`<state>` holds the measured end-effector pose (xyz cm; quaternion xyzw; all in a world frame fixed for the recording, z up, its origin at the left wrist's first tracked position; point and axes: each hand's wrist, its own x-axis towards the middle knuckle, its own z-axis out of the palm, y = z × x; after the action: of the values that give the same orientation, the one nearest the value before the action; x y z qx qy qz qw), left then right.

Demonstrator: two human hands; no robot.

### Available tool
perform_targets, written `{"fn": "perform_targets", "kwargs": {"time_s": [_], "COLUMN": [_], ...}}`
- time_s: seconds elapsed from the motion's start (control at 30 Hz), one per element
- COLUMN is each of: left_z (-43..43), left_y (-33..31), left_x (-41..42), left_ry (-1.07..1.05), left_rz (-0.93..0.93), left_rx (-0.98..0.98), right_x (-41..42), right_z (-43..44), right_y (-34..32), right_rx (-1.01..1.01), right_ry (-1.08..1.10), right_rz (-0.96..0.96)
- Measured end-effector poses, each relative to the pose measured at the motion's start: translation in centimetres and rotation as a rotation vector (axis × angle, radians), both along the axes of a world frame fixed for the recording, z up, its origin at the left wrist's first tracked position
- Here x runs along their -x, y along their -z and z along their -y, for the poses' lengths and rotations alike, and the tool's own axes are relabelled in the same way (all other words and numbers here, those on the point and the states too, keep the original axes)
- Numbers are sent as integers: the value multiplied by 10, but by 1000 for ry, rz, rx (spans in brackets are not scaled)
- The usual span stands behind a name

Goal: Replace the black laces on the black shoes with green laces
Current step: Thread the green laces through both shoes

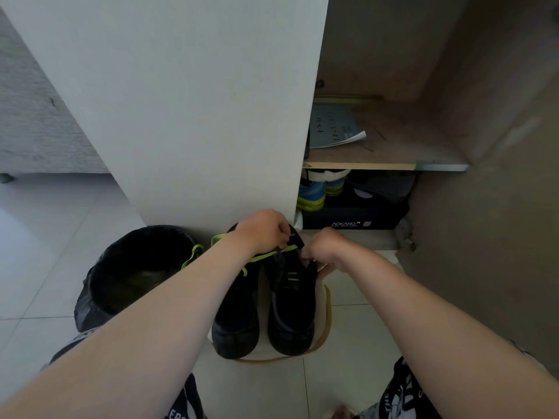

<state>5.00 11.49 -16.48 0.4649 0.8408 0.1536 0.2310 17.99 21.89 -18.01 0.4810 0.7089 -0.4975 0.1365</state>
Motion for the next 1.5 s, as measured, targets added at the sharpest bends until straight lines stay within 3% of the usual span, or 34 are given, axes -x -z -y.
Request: {"fn": "perform_targets", "kwargs": {"time_s": [0.3,0.77,1.07,1.23,1.5], "left_z": [-5,-7,-3,-4,1], "left_y": [17,27,23,24,30], "left_x": [-16,-23,-43,-48,-53], "left_ry": [121,171,-78,-74,-181], "left_rz": [-136,-226,-167,-189,-132], "left_rx": [64,31,-25,96,3], "right_x": [-5,-6,-6,-5,-6], "right_z": [-6,-4,-1,0,-1], "right_y": [16,10,9,8,9], "right_rx": [94,31,-23,-30,-4], "right_ry": [44,35,25,22,27], "right_rz": [-72,-105,-121,-132,-146]}}
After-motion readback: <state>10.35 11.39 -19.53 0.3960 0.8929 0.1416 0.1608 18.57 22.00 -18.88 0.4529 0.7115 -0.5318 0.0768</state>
